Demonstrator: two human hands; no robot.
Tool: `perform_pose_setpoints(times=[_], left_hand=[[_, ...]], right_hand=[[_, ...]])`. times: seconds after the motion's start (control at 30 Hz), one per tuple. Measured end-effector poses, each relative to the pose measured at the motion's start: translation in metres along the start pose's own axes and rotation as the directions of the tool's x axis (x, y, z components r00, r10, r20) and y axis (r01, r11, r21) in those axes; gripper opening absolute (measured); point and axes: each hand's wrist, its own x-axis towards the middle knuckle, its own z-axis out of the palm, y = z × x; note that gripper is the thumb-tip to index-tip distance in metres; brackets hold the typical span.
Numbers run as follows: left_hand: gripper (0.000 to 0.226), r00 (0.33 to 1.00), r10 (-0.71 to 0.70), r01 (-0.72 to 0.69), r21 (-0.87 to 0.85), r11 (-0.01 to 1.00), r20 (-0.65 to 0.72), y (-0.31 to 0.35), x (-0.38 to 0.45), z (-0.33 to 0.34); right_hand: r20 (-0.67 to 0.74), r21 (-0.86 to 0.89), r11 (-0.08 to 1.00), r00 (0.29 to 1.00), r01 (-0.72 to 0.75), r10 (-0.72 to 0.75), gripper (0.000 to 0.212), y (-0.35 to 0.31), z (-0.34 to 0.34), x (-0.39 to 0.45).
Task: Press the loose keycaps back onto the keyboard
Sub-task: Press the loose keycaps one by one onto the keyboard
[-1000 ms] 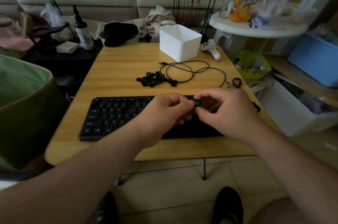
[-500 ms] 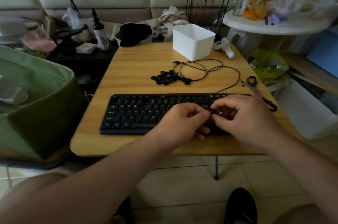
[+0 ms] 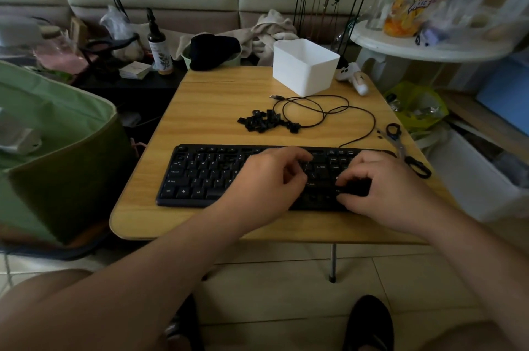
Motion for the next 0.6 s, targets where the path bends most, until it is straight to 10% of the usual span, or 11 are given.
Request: perform_pose_setpoints(times=[0.6], left_hand=[[0.019,0.987,0.163,-0.155,0.352,0.923,0.009,0.0,0.01,0.029]], right_hand=[[0.106,0.137,0.978,0.984,-0.157,0.143,0.017,-0.016,0.005,0.005]])
